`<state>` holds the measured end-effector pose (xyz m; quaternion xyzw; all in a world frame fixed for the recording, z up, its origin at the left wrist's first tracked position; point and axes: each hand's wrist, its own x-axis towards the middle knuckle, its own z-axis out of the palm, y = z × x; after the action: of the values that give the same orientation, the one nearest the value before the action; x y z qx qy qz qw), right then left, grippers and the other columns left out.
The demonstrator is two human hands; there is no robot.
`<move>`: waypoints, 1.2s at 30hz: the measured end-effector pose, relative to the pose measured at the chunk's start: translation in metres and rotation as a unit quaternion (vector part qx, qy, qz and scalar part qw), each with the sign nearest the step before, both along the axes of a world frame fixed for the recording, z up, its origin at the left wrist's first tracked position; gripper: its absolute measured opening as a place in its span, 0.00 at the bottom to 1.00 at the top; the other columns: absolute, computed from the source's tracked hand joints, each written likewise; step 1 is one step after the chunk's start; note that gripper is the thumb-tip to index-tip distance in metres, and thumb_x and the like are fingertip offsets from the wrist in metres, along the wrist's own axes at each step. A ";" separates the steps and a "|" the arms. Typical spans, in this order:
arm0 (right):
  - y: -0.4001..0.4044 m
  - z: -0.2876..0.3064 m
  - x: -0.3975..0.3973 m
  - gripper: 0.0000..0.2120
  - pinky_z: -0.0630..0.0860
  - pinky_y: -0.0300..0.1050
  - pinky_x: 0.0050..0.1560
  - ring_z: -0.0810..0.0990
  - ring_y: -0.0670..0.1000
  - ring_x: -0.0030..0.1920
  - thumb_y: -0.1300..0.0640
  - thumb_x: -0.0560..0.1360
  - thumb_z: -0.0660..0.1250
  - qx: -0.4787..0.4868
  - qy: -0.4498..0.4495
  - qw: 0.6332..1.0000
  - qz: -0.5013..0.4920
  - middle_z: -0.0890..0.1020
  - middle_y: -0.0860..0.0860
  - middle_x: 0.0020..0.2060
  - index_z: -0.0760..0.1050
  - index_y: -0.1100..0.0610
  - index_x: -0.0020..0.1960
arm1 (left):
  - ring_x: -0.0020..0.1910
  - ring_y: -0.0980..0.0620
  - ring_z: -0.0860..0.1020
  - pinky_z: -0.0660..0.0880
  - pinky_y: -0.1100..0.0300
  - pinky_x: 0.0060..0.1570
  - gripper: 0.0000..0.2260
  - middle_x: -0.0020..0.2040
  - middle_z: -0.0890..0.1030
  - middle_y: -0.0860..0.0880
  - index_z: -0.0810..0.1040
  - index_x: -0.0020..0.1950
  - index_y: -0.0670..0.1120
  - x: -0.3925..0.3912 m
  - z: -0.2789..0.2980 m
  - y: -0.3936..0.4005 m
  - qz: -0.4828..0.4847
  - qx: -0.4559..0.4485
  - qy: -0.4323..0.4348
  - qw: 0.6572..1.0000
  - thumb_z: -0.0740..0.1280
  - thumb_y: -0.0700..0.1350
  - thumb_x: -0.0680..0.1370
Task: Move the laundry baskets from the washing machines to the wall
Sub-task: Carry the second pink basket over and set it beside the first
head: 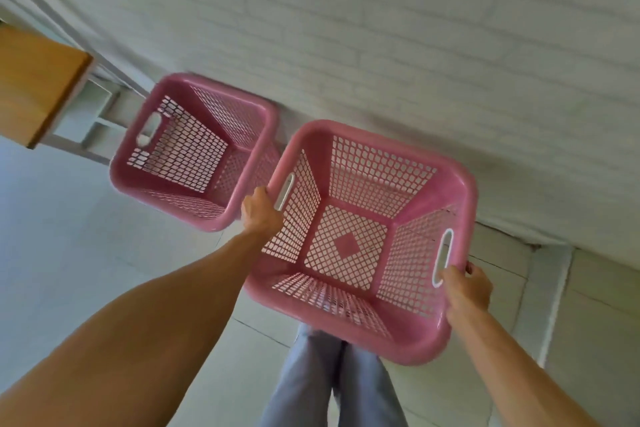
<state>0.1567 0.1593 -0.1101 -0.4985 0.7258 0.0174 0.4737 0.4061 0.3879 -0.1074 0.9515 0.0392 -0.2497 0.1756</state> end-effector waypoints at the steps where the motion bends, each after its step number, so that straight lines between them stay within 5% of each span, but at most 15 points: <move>1: 0.001 -0.010 0.010 0.18 0.79 0.46 0.40 0.83 0.56 0.41 0.69 0.71 0.66 0.004 0.000 1.000 -0.008 0.81 0.53 0.44 0.77 0.59 0.59 | 0.43 0.47 0.78 0.81 0.57 0.44 0.15 0.44 0.78 0.46 0.77 0.58 0.38 0.010 -0.009 0.002 0.009 0.000 0.004 1.000 0.69 0.31 0.71; 9: 0.011 -0.102 0.070 0.13 0.82 0.51 0.45 0.84 0.59 0.43 0.68 0.71 0.61 0.019 0.020 0.999 -0.047 0.84 0.58 0.45 0.78 0.63 0.54 | 0.44 0.44 0.82 0.83 0.54 0.40 0.17 0.47 0.81 0.43 0.77 0.59 0.39 0.069 -0.086 0.002 0.089 -0.002 0.000 0.996 0.70 0.32 0.71; 16: 0.027 -0.148 0.099 0.12 0.84 0.54 0.45 0.85 0.59 0.43 0.67 0.72 0.62 0.023 0.012 0.997 -0.076 0.84 0.56 0.43 0.78 0.63 0.53 | 0.62 0.40 0.69 0.76 0.41 0.57 0.23 0.59 0.73 0.39 0.72 0.68 0.43 0.087 -0.129 0.004 0.087 0.063 -0.050 0.993 0.68 0.33 0.73; 19: 0.032 -0.155 0.106 0.13 0.81 0.50 0.41 0.84 0.58 0.44 0.67 0.71 0.62 0.025 0.014 0.995 -0.097 0.84 0.57 0.45 0.78 0.63 0.54 | 0.64 0.40 0.66 0.71 0.40 0.64 0.24 0.61 0.71 0.39 0.70 0.70 0.44 0.084 -0.135 0.004 0.097 0.066 -0.078 0.990 0.65 0.31 0.74; 24: 0.031 -0.148 0.111 0.11 0.74 0.43 0.31 0.81 0.52 0.38 0.70 0.72 0.62 0.030 0.013 0.991 -0.131 0.81 0.56 0.41 0.76 0.63 0.53 | 0.61 0.42 0.68 0.76 0.43 0.57 0.21 0.60 0.68 0.41 0.74 0.65 0.47 0.081 -0.132 0.005 0.080 0.061 -0.098 0.990 0.66 0.31 0.75; 32: 0.034 -0.150 0.114 0.12 0.73 0.41 0.30 0.83 0.55 0.42 0.68 0.73 0.61 0.019 -0.002 0.992 -0.122 0.83 0.59 0.47 0.77 0.64 0.55 | 0.59 0.43 0.69 0.74 0.44 0.58 0.20 0.58 0.72 0.42 0.73 0.61 0.46 0.089 -0.135 0.014 0.050 0.083 -0.128 0.987 0.70 0.33 0.71; 36: 0.034 -0.149 0.111 0.11 0.72 0.40 0.29 0.79 0.50 0.35 0.66 0.76 0.59 0.013 0.002 0.995 -0.102 0.81 0.57 0.44 0.74 0.65 0.56 | 0.61 0.40 0.68 0.74 0.40 0.59 0.23 0.60 0.71 0.40 0.71 0.63 0.46 0.089 -0.135 0.011 0.071 0.076 -0.088 0.991 0.69 0.32 0.70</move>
<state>0.2677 0.1933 -0.2589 -0.4155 0.7737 -0.0210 0.4779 0.4956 0.3989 -0.2425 0.9752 0.1097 -0.1480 0.1224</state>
